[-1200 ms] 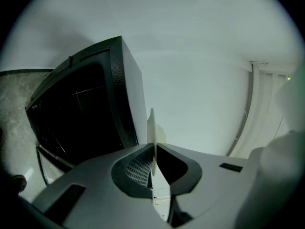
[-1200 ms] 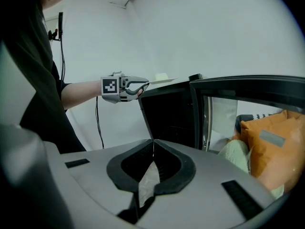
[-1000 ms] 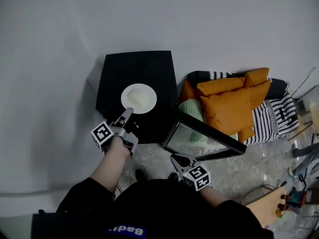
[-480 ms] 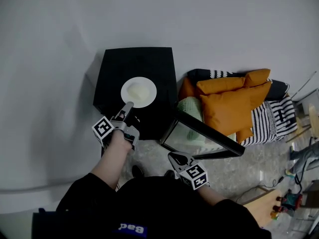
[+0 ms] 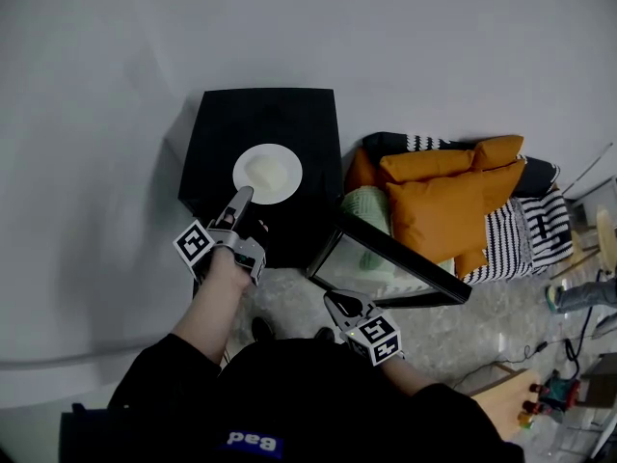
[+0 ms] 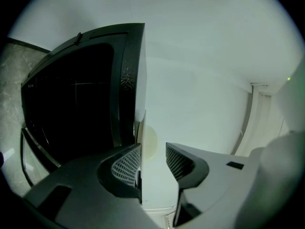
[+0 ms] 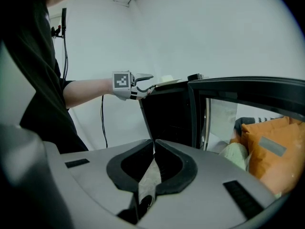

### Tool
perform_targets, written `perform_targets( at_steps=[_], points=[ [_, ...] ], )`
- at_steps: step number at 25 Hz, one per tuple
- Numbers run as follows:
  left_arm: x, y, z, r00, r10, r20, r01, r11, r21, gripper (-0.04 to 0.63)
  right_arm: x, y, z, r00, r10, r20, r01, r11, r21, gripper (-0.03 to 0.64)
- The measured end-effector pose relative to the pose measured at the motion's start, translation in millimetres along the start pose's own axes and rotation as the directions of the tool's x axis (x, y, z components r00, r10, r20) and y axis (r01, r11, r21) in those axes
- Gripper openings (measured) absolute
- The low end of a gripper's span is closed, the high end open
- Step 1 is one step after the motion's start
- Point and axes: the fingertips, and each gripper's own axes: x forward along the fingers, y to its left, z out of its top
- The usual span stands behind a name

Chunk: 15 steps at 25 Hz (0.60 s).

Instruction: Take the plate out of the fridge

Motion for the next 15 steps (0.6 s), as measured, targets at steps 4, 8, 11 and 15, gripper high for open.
perform_targets(
  at_steps=[4,8,11,15],
  points=[
    [-2.9,-6.1,3.8,1.000,-0.010,0.015,0.011,1.000,-0.022,0.241,-1.0,-1.3,0.7,1.000,-0.002,0.010,0.001,1.000,0.006,0.009],
    [-0.7,-11.3,2.5,1.000,-0.019,-0.003,0.019,1.000,-0.018,0.310,-2.7,-2.7,-0.5,1.000,-0.002,0.016,0.001,1.000,0.009,0.009],
    [-4.1,-9.8,2.2,1.000,-0.018,-0.018,0.018,1.000,0.008,0.310,-2.5,-2.2,0.7,1.000,0.000,0.023,0.000,1.000,0.003,0.009],
    [-20.4,-10.7,-4.3,0.998,-0.020,-0.063,0.027,0.994,0.108,0.310,-2.4,0.3,0.6,0.999,0.005,0.033,-0.005,1.000,-0.004,0.009]
  ],
)
